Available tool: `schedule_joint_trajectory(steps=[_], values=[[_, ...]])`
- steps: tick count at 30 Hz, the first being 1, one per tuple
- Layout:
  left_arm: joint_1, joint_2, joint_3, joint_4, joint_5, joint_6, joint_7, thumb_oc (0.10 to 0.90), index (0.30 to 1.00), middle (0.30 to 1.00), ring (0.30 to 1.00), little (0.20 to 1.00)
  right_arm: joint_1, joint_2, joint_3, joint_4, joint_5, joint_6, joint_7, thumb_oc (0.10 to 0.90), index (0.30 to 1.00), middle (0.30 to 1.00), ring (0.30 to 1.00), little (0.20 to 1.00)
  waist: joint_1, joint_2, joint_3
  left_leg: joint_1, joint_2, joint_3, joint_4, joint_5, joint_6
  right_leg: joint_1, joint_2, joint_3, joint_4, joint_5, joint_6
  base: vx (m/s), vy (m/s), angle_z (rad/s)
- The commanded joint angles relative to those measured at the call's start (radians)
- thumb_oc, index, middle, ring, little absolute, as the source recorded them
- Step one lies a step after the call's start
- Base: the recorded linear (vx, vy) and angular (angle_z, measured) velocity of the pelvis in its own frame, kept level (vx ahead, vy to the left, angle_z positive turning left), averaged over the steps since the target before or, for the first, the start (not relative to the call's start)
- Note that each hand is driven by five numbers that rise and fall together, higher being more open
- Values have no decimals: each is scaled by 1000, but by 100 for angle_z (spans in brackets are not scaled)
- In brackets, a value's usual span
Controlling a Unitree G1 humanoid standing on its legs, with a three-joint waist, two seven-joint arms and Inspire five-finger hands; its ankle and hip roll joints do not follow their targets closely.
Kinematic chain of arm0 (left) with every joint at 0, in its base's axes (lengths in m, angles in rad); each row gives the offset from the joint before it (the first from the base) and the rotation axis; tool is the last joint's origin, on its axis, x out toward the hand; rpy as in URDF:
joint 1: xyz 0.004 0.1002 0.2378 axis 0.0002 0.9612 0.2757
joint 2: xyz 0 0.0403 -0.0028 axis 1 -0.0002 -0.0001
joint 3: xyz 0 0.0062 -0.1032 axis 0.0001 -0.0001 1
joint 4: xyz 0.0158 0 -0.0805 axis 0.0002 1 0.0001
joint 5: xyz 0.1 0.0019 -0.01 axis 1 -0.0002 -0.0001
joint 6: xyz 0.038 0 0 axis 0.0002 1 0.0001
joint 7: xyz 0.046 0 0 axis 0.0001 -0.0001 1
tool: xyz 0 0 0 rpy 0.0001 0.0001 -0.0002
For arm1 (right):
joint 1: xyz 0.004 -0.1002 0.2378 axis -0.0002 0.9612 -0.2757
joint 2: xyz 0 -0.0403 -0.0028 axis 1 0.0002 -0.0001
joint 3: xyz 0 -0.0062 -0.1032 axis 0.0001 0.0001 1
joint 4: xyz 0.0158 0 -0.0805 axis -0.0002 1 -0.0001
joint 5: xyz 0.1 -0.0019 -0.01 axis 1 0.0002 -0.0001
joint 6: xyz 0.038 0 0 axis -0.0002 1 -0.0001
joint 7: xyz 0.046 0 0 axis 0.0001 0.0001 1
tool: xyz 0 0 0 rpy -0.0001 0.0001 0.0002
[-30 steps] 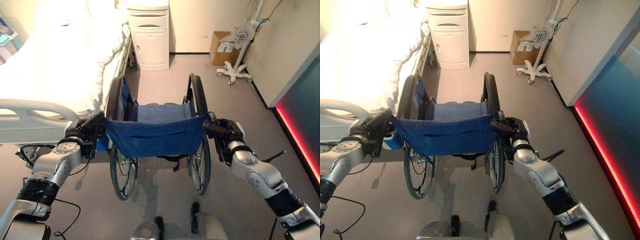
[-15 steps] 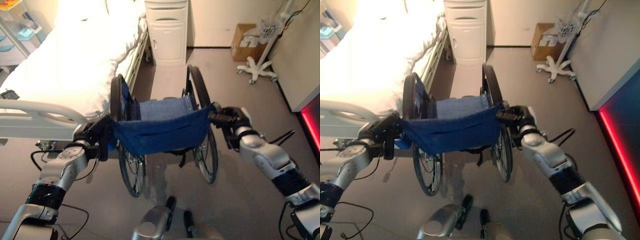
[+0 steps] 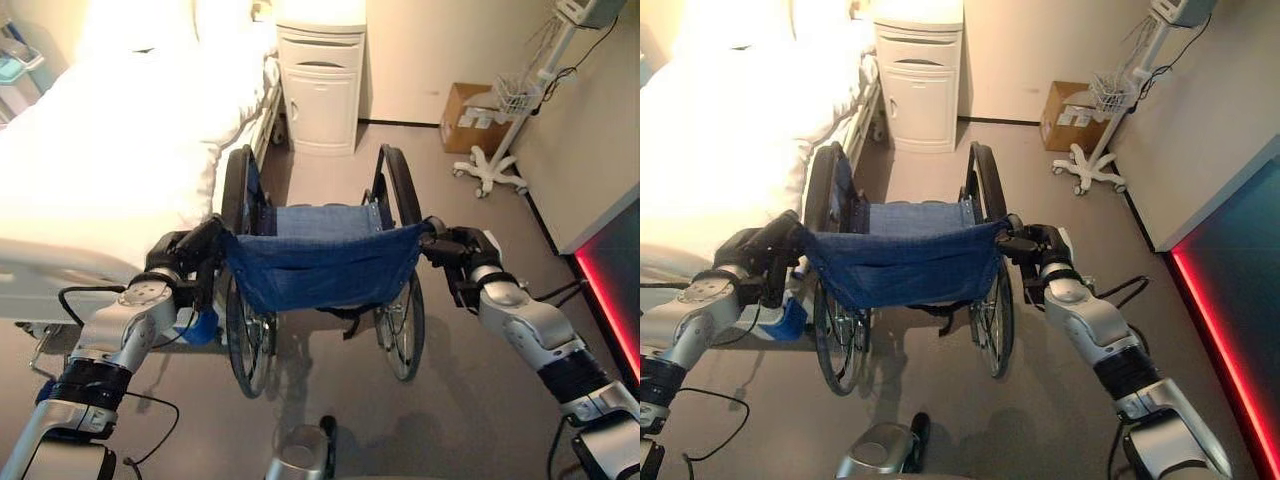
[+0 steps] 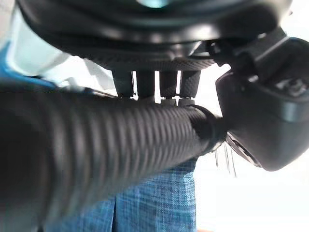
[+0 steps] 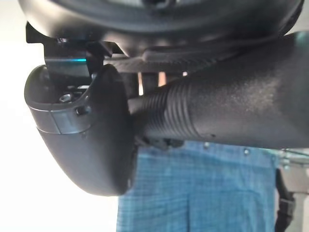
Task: Push the wheelchair next to the bed
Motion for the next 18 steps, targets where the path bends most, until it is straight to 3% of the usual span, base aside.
schedule_joint_trajectory(steps=[1,3,4,5,7,8,11,12,15,18], values=[[-186,-202,-195,-105,-10,-51,-95,400,300,300,300,300,-55,128,89,-186,6,-144,35,400,300,300,300,300,-116,26,-106,-154,-98,-145,-35,119,-35,112,91,-79,-243,366,-33,241,-34,6],[-205,-194,-206,-109,-13,-62,-87,400,300,300,300,300,-53,128,81,-193,11,-145,27,400,300,300,300,300,-128,36,-103,-160,-101,-169,-12,111,-42,104,76,-76,-307,295,-66,214,-67,6],[-226,-197,-218,-113,8,-64,-115,400,300,300,300,300,-50,131,74,-195,22,-147,22,400,300,300,300,300,-141,45,-95,-169,-105,-192,29,98,-53,94,50,-66,-420,240,-99,197,-72,7],[-228,-199,-219,-113,9,-67,-114,400,300,300,300,300,-50,131,73,-195,20,-147,24,400,300,300,300,300,-145,46,-92,-169,-107,-197,37,96,-55,94,46,-66,-436,238,-102,191,-71,17],[-255,-223,-242,-115,48,-101,-98,400,300,300,300,300,-49,138,67,-186,6,-154,46,400,300,300,300,300,-173,59,-59,-172,-111,-231,95,103,-76,67,14,-30,-564,275,-120,181,-83,31],[-276,-240,-257,-110,62,-109,-72,400,300,300,300,300,-54,136,67,-190,-2,-157,66,400,300,300,300,300,-196,52,-33,-164,-128,-251,138,72,-79,26,-38,-4,-654,372,-97,192,-104,58],[-294,-243,-262,-106,75,-111,-44,400,300,300,300,300,-73,132,67,-215,-3,-141,79,400,300,300,300,300,-230,51,8,-91,-125,-268,144,-10,-80,-52,-92,-23,-718,455,-55,213,-157,46],[-300,-234,-254,-105,69,-108,-15,400,300,300,300,300,-86,133,63,-246,5,-120,85,400,300,300,300,300,-256,51,37,-29,-105,-275,135,-53,-78,-140,-101,-19,-687,487,-32,311,-209,12],[-299,-229,-220,-88,56,-85,-3,400,300,300,300,300,-86,132,51,-275,28,-93,93,400,300,300,300,300,-276,39,41,13,-77,-297,178,-69,-81,-147,-69,-10,-614,469,-52,385,-204,8],[-290,-241,-202,-59,47,-85,-6,400,300,300,300,300,-91,125,47,-275,31,-73,75,400,300,300,300,300,-285,31,14,13,-49,-312,293,16,-109,-116,-39,-47,-598,444,-92,439,-162,60]])
